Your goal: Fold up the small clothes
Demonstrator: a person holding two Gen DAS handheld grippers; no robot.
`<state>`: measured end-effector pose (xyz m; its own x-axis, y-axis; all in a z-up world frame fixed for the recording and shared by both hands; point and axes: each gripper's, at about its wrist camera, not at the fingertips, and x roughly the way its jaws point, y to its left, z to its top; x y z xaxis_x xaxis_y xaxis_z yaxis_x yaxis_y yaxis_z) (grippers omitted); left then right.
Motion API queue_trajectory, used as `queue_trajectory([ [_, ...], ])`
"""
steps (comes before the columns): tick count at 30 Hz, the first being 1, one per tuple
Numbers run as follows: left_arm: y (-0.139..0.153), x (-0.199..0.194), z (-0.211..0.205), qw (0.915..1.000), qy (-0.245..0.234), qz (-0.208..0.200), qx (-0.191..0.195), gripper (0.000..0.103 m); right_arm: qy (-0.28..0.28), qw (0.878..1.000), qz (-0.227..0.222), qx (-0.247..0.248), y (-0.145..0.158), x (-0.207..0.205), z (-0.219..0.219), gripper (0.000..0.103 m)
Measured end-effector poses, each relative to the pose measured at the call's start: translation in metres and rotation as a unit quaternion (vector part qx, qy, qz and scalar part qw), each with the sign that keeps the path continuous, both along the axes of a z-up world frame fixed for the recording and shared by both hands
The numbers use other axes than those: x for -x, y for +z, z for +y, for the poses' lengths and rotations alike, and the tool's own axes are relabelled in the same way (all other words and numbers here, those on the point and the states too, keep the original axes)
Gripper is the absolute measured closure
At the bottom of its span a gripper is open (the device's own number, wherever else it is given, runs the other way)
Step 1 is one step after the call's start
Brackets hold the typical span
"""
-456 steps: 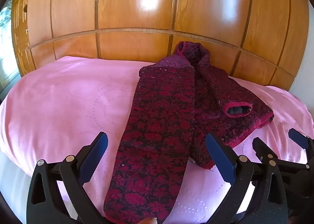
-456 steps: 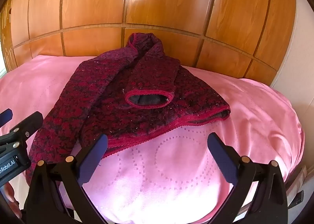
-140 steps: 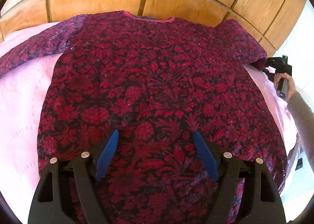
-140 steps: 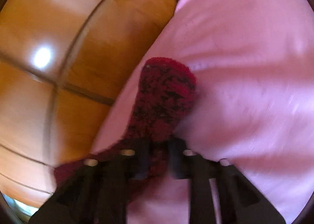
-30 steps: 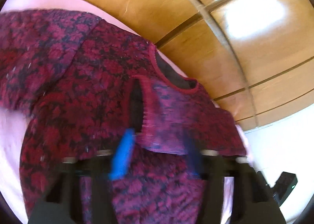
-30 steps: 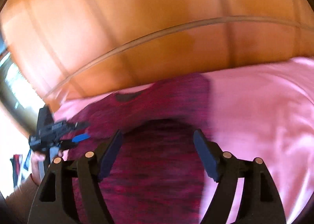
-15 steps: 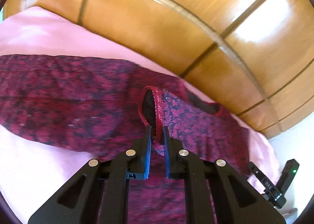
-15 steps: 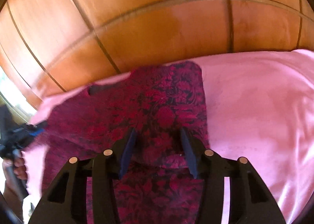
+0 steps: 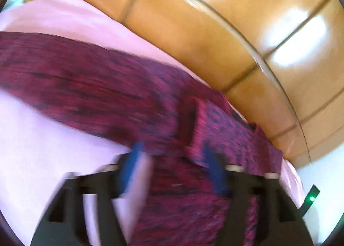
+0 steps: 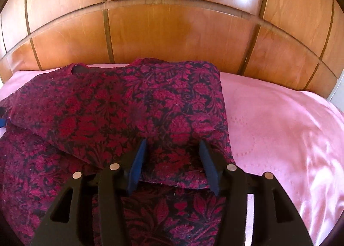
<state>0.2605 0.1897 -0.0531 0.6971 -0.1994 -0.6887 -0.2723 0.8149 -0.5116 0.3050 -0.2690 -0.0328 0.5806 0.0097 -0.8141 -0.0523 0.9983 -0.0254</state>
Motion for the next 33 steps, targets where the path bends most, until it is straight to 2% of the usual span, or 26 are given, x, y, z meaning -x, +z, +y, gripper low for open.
queue_trajectory([
  [3,0.007,0.029,0.04,0.9986,0.049,-0.02,0.005,0.03,-0.002,1.0,-0.006,0.006,0.0,0.002,0.002,0.05],
  [6,0.004,0.063,0.097,0.992,0.115,-0.032,0.043,0.03,-0.003,1.0,-0.011,0.001,0.003,0.006,-0.002,0.05],
  [8,0.0,0.078,0.13,0.9829,0.164,-0.026,0.078,0.03,-0.003,1.0,-0.012,-0.001,0.002,0.007,-0.001,0.05],
  [9,-0.005,0.087,0.151,0.9756,0.19,-0.027,0.106,0.03,-0.003,1.0,-0.014,-0.001,0.003,0.009,-0.002,0.05],
  [10,-0.008,0.09,0.164,0.9705,0.204,-0.028,0.125,0.034,-0.003,1.0,-0.014,0.001,0.003,0.008,-0.001,0.05],
  [12,-0.019,0.101,0.199,0.9541,0.245,-0.026,0.17,0.038,-0.003,1.0,-0.016,0.007,0.005,0.008,-0.001,0.049],
  [15,-0.027,0.102,0.225,0.9405,0.278,-0.025,0.194,0.038,-0.003,1.0,-0.018,0.018,0.006,0.009,0.001,0.049],
  [18,-0.034,0.093,0.242,0.934,0.292,-0.021,0.204,0.038,-0.004,1.0,-0.019,0.021,0.006,0.009,0.001,0.048],
  [19,-0.034,0.088,0.246,0.9331,0.297,-0.021,0.202,0.042,-0.004,1.0,-0.019,0.022,0.006,0.009,0.001,0.048],
  [21,-0.031,0.075,0.25,0.9373,0.293,-0.012,0.188,0.061,-0.003,1.0,-0.019,0.022,0.006,0.009,0.001,0.048],
  [22,-0.033,0.075,0.257,0.9399,0.287,-0.006,0.184,0.078,-0.003,1.0,-0.019,0.022,0.006,0.009,0.001,0.048],
  [23,-0.034,0.064,0.256,0.9435,0.281,0.004,0.175,0.087,-0.003,1.0,-0.019,0.022,0.006,0.009,0.0,0.048],
  [24,-0.032,0.066,0.26,0.9459,0.279,0.008,0.165,0.088,-0.003,1.0,-0.019,0.022,0.006,0.008,0.0,0.048],
  [25,-0.024,0.06,0.254,0.952,0.271,0.007,0.143,0.091,-0.003,1.0,-0.019,0.023,0.006,0.008,0.0,0.048],
  [28,0.002,0.061,0.232,0.9671,0.23,-0.03,0.104,0.091,-0.003,1.0,-0.019,0.023,0.006,0.008,-0.001,0.048],
  [31,0.041,0.057,0.182,0.9835,0.148,-0.082,0.064,0.091,-0.003,1.0,-0.02,0.023,0.006,0.007,-0.001,0.048],
  [33,0.059,0.051,0.142,0.9892,0.096,-0.103,0.04,0.091,-0.003,1.0,-0.02,0.023,0.005,0.008,-0.002,0.048],
])
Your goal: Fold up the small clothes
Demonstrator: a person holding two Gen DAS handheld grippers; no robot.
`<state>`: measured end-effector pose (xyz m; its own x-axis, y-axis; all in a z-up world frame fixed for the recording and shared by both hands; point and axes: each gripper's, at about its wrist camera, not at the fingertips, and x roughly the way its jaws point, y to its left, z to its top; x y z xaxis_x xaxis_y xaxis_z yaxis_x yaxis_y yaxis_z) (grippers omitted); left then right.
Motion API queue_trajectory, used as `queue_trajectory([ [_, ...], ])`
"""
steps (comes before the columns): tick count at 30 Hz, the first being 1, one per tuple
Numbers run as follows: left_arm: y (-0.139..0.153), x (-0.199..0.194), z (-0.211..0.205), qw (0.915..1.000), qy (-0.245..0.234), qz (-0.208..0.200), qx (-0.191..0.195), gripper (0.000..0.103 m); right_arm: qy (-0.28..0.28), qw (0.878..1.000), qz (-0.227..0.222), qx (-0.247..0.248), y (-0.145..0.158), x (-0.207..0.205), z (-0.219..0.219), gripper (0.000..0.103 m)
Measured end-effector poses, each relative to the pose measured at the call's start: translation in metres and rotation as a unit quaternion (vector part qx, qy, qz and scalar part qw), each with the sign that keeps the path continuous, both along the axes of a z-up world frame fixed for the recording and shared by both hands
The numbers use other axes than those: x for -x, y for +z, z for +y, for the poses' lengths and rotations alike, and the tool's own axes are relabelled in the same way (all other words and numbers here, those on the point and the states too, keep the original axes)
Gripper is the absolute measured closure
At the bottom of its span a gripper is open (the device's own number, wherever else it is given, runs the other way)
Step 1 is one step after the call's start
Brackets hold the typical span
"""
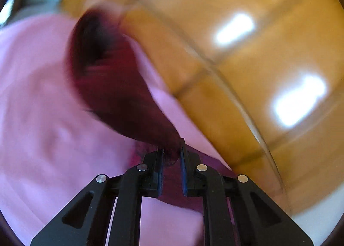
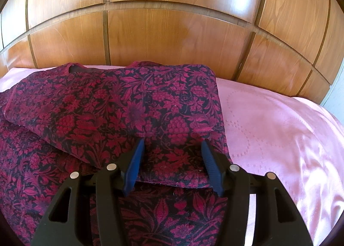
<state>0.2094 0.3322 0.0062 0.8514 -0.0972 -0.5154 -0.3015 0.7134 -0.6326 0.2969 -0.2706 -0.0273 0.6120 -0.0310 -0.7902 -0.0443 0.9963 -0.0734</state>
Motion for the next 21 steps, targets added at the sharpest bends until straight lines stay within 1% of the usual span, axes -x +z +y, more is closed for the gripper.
queue_trajectory([
  [2,0.013,-0.007,-0.045,0.9981,-0.052,-0.014,-0.031,0.091,0.0,1.0,0.0,-0.001,0.0,0.0,-0.001,0.048],
  [4,0.017,-0.016,-0.086,0.9935,-0.097,-0.016,-0.058,0.091,0.0,1.0,0.0,0.0,0.0,0.0,-0.001,0.048],
  [5,0.015,-0.022,-0.11,0.9901,-0.124,-0.013,-0.064,0.091,0.0,1.0,0.0,-0.001,0.0,0.0,-0.001,0.048],
  [6,0.011,-0.029,-0.132,0.9863,-0.15,-0.007,-0.068,0.091,0.0,1.0,0.0,-0.002,0.0,0.0,-0.002,0.048],
  [9,-0.008,-0.046,-0.187,0.9753,-0.202,0.02,-0.087,0.091,0.0,1.0,0.0,-0.006,0.0,0.0,-0.003,0.048],
  [10,-0.012,-0.05,-0.196,0.973,-0.212,0.027,-0.088,0.091,0.0,1.0,0.0,-0.009,0.0,-0.001,-0.005,0.048],
  [12,-0.028,-0.06,-0.226,0.9638,-0.241,0.049,-0.103,0.091,0.0,1.0,0.0,-0.013,0.0,-0.002,-0.007,0.048],
  [13,-0.035,-0.063,-0.238,0.9594,-0.25,0.061,-0.115,0.089,-0.001,1.0,0.001,-0.015,0.0,-0.002,-0.007,0.048],
  [14,-0.039,-0.064,-0.245,0.9569,-0.255,0.068,-0.121,0.081,-0.001,1.0,0.001,-0.017,0.0,-0.002,-0.008,0.048],
  [15,-0.042,-0.065,-0.252,0.9541,-0.261,0.074,-0.126,0.076,-0.001,1.0,0.001,-0.018,0.0,-0.003,-0.009,0.048],
  [16,-0.042,-0.063,-0.257,0.9521,-0.265,0.075,-0.132,0.068,-0.001,1.0,0.001,-0.02,-0.001,-0.003,-0.009,0.048],
  [18,-0.038,-0.056,-0.259,0.9509,-0.264,0.069,-0.146,0.063,-0.001,1.0,0.003,-0.025,0.0,-0.004,-0.011,0.048],
  [19,-0.037,-0.052,-0.261,0.9505,-0.265,0.066,-0.148,0.051,-0.001,1.0,0.004,-0.027,0.0,-0.004,-0.011,0.047],
  [20,-0.035,-0.046,-0.262,0.9507,-0.268,0.06,-0.144,0.031,-0.001,1.0,0.006,-0.031,0.001,-0.005,-0.012,0.047],
  [21,-0.032,-0.038,-0.264,0.9518,-0.267,0.053,-0.141,0.027,0.0,0.999,0.008,-0.036,0.001,-0.006,-0.014,0.046],
])
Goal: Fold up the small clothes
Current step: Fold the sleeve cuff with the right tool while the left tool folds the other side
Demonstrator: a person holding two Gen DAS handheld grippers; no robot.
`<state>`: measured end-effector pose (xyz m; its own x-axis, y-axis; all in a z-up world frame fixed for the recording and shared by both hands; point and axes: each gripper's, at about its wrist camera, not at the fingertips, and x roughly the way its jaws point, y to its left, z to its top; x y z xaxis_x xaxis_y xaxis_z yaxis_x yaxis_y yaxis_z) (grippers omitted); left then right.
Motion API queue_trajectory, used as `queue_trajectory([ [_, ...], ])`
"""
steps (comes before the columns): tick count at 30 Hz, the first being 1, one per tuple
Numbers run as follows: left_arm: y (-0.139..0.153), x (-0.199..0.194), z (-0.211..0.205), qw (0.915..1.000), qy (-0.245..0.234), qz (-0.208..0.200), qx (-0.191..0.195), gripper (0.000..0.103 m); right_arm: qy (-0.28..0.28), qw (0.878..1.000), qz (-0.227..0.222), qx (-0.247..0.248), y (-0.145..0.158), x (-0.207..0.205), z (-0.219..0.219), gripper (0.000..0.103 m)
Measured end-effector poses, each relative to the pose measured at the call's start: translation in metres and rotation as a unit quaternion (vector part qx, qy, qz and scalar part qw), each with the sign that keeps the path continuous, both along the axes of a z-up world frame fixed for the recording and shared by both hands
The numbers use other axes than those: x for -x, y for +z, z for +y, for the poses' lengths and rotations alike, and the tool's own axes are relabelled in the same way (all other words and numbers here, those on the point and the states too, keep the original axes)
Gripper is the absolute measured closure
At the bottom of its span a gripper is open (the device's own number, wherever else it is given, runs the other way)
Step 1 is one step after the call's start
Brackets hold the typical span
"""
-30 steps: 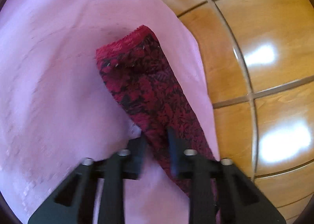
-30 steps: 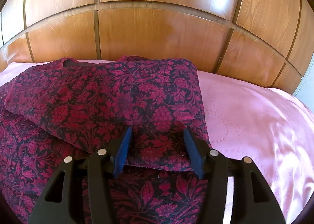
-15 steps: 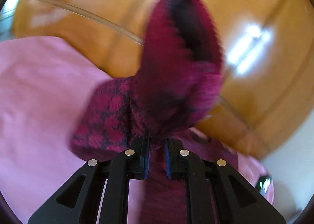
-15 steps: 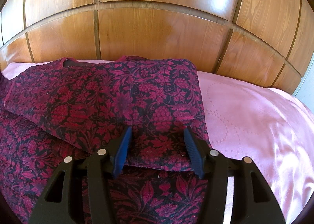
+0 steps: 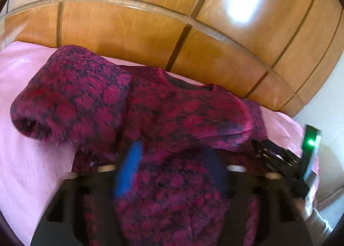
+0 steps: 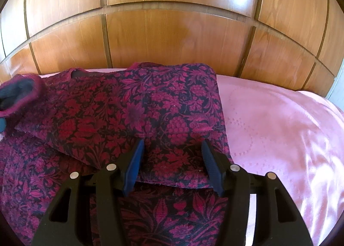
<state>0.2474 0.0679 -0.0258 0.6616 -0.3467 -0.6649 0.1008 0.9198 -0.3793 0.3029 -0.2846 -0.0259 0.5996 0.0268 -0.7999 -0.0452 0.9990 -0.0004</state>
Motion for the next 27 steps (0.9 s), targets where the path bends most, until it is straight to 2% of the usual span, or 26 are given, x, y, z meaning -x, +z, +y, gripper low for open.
queue_trajectory([
  [3,0.004,0.018,0.001,0.9999,-0.001,-0.011,0.005,0.027,-0.003,1.0,0.005,-0.021,0.009,-0.003,-0.006,0.038],
  [6,-0.003,0.027,0.007,0.9998,0.013,-0.01,0.006,0.027,-0.013,0.995,-0.021,-0.092,0.036,0.003,-0.012,0.037],
  [8,-0.011,0.029,0.013,0.9996,0.024,0.0,0.018,0.029,0.007,0.989,-0.02,-0.148,0.047,0.005,-0.005,0.037],
  [10,-0.021,0.033,0.015,0.999,0.036,0.011,0.025,0.029,0.051,0.975,0.003,-0.216,0.053,0.004,0.016,0.038],
  [13,-0.033,0.045,0.026,0.9978,0.047,0.027,0.038,0.029,0.106,0.962,0.033,-0.248,0.052,0.0,0.055,0.043],
  [14,-0.035,0.046,0.027,0.9975,0.05,0.029,0.04,0.029,0.115,0.96,0.047,-0.252,0.048,-0.003,0.069,0.044],
  [15,-0.037,0.048,0.028,0.9975,0.05,0.029,0.04,0.029,0.125,0.957,0.07,-0.253,0.041,-0.009,0.086,0.05],
  [16,-0.037,0.049,0.028,0.9977,0.05,0.028,0.038,0.029,0.127,0.957,0.08,-0.25,0.037,-0.013,0.095,0.065],
  [17,-0.038,0.05,0.027,0.9978,0.049,0.026,0.035,0.029,0.128,0.957,0.091,-0.244,0.03,-0.019,0.106,0.075],
  [18,-0.037,0.05,0.027,0.9979,0.05,0.025,0.035,0.029,0.128,0.957,0.097,-0.24,0.027,-0.022,0.113,0.089],
  [19,-0.037,0.051,0.027,0.9978,0.05,0.024,0.036,0.029,0.131,0.959,0.099,-0.233,0.026,-0.025,0.119,0.094],
  [24,-0.027,0.05,0.05,0.9947,0.067,0.018,0.075,0.029,0.124,0.967,0.03,-0.222,0.067,-0.016,0.104,0.097],
  [27,-0.023,0.036,0.063,0.9924,0.098,0.02,0.072,0.029,0.105,0.971,-0.021,-0.212,0.097,-0.012,0.074,0.097],
])
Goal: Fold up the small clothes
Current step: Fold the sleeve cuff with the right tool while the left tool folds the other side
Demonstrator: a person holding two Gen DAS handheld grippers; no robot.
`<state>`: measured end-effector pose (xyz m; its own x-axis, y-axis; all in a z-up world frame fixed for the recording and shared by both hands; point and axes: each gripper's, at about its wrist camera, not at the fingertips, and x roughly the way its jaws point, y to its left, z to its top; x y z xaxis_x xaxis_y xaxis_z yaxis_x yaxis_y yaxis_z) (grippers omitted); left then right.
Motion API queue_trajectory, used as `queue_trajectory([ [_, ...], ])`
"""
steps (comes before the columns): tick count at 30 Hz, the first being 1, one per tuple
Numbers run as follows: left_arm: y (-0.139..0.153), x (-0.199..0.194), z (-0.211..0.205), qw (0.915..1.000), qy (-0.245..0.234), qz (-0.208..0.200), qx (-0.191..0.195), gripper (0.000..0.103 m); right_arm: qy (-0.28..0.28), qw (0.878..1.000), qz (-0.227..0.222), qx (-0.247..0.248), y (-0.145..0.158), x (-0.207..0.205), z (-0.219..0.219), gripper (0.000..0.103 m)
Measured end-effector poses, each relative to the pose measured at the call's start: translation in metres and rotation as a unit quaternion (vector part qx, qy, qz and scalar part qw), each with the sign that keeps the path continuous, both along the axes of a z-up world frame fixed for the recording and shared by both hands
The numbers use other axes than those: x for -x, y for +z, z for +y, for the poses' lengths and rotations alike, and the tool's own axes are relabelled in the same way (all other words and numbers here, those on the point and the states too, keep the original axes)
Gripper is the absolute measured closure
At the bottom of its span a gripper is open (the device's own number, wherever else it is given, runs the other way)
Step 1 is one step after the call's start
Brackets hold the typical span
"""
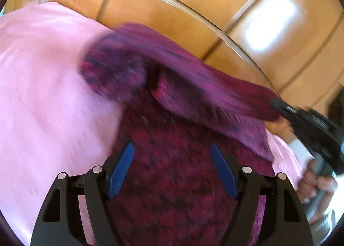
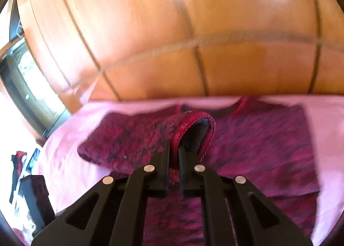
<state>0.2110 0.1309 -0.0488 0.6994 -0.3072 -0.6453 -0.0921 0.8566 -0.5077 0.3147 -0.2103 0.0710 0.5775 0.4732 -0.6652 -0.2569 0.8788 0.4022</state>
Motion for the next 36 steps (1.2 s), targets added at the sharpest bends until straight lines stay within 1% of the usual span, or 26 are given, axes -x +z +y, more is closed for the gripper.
queue_trajectory([
  [1,0.001,-0.005,0.002,0.9998,0.012,0.006,-0.012,0.032,-0.014,1.0,-0.012,0.001,0.008,0.0,-0.013,0.097],
  [3,0.003,-0.019,0.008,0.9969,0.05,0.03,-0.052,0.032,-0.037,0.999,-0.024,-0.002,0.017,0.0,-0.037,0.098],
  [5,0.002,-0.032,0.01,0.9931,0.07,0.053,-0.078,0.032,-0.057,0.998,-0.029,0.0,0.019,-0.002,-0.055,0.098],
  [6,0.0,-0.039,0.011,0.9906,0.075,0.067,-0.093,0.032,-0.07,0.997,-0.032,0.005,0.018,-0.003,-0.065,0.098],
  [9,-0.004,-0.054,0.014,0.9835,0.099,0.086,-0.124,0.032,-0.097,0.995,-0.029,0.012,0.012,-0.006,-0.085,0.098],
  [10,-0.006,-0.058,0.015,0.9808,0.109,0.094,-0.132,0.032,-0.11,0.993,-0.027,0.02,0.007,-0.007,-0.095,0.099],
  [11,-0.007,-0.06,0.017,0.9799,0.114,0.097,-0.132,0.032,-0.124,0.992,-0.022,0.029,0.001,-0.009,-0.104,0.099],
  [13,-0.012,-0.066,0.02,0.9781,0.119,0.109,-0.131,0.032,-0.147,0.989,0.005,0.031,-0.016,-0.014,-0.123,0.099],
  [15,-0.015,-0.069,0.019,0.9762,0.12,0.112,-0.142,0.032,-0.155,0.987,0.037,0.028,-0.033,-0.019,-0.139,0.099],
  [16,-0.016,-0.07,0.016,0.9744,0.12,0.112,-0.154,0.032,-0.16,0.985,0.059,0.03,-0.048,-0.019,-0.142,0.099],
  [18,-0.018,-0.07,0.015,0.9737,0.122,0.111,-0.157,0.032,-0.165,0.981,0.092,0.036,-0.074,-0.02,-0.147,0.099],
  [20,-0.019,-0.068,0.016,0.9737,0.119,0.11,-0.16,0.031,-0.173,0.979,0.106,0.023,-0.09,-0.018,-0.151,0.099],
  [22,-0.018,-0.067,0.018,0.9732,0.118,0.111,-0.164,0.031,-0.18,0.978,0.108,0.003,-0.094,-0.017,-0.158,0.099],
  [24,-0.018,-0.062,0.021,0.9749,0.118,0.11,-0.154,0.031,-0.179,0.978,0.107,0.001,-0.09,-0.016,-0.158,0.099],
  [27,-0.016,-0.044,0.03,0.9807,0.108,0.1,-0.129,0.031,-0.17,0.981,0.094,-0.021,-0.076,-0.009,-0.164,0.099],
  [29,-0.011,-0.031,0.04,0.9866,0.105,0.087,-0.089,0.031,-0.147,0.983,0.106,-0.031,-0.075,-0.007,-0.167,0.099],
  [30,-0.008,-0.026,0.043,0.9884,0.106,0.081,-0.073,0.031,-0.145,0.983,0.107,-0.021,-0.076,-0.006,-0.168,0.097],
  [32,0.001,-0.016,0.053,0.9919,0.104,0.064,-0.038,0.031,-0.142,0.985,0.096,-0.009,-0.073,-0.001,-0.168,0.088],
  [33,0.006,-0.013,0.058,0.993,0.102,0.054,-0.024,0.031,-0.147,0.985,0.092,-0.006,-0.071,0.003,-0.169,0.072],
  [34,0.012,-0.011,0.062,0.9939,0.1,0.046,-0.013,0.031,-0.154,0.984,0.087,-0.004,-0.066,0.006,-0.171,0.059],
  [36,0.021,-0.014,0.067,0.9953,0.089,0.038,0.003,0.031,-0.162,0.984,0.067,-0.002,-0.055,0.014,-0.174,0.06],
])
